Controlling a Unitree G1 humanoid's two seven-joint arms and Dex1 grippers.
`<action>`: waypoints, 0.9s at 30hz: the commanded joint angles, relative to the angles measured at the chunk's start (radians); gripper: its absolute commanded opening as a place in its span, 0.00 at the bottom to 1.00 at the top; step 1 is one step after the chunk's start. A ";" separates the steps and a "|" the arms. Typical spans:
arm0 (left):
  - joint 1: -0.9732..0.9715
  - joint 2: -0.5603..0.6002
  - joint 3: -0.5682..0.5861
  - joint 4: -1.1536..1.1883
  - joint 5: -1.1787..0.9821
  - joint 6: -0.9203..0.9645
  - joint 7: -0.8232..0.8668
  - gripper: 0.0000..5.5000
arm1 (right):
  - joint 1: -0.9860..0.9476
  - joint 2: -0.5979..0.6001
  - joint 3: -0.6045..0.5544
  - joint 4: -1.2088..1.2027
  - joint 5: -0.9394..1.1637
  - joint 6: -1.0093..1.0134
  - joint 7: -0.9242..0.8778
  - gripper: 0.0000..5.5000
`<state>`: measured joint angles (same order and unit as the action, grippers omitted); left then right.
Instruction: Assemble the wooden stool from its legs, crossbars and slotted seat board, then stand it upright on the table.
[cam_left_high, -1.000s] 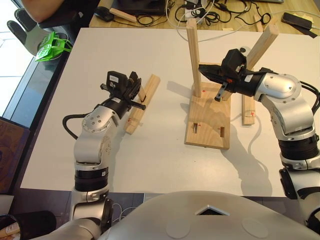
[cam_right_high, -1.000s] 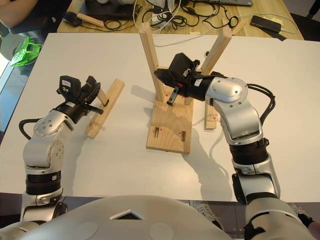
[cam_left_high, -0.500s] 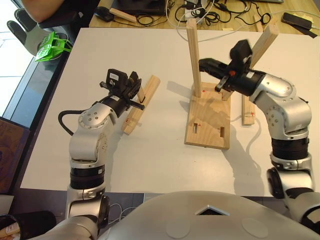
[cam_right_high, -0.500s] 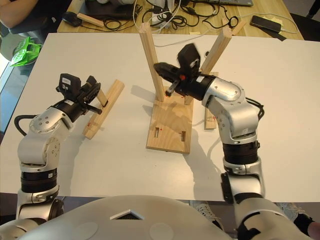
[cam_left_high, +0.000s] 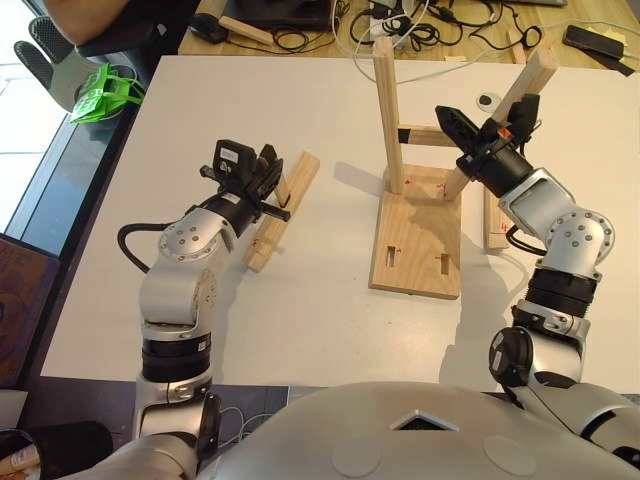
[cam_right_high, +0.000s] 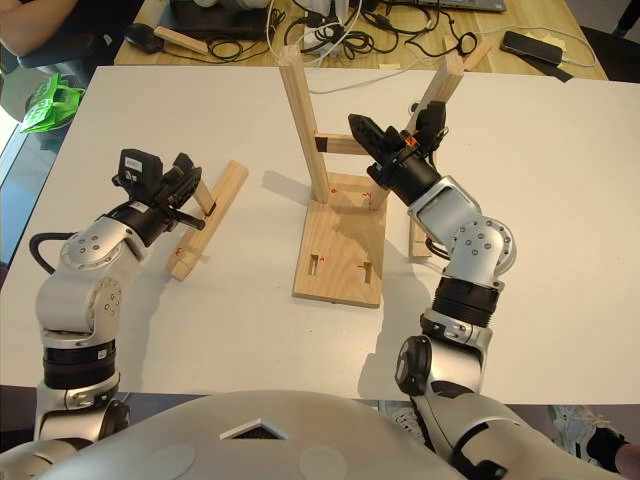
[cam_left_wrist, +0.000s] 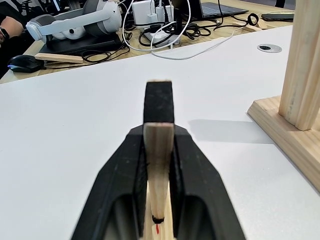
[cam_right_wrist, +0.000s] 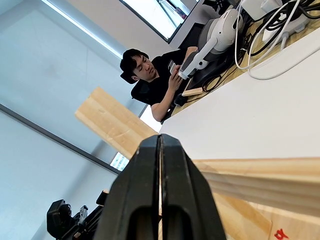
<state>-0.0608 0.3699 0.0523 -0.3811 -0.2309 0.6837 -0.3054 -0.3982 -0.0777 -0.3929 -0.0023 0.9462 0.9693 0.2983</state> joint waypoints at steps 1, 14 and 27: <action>-0.003 -0.020 0.014 0.003 -0.013 0.002 0.009 0.19 | -0.023 -0.015 0.021 0.008 0.011 0.012 -0.004 0.00; -0.115 -0.015 0.040 -0.063 0.001 -0.046 0.056 0.53 | -0.026 -0.027 0.033 0.015 0.023 0.004 -0.010 0.00; -0.424 -0.034 0.142 0.120 -0.068 0.126 0.134 0.54 | -0.031 -0.032 0.074 0.009 0.008 -0.001 0.002 0.00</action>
<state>-0.5685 0.3650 0.2301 -0.3085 -0.3059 0.7678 -0.1827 -0.4057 -0.0975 -0.3329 0.0107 0.9593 0.9706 0.2972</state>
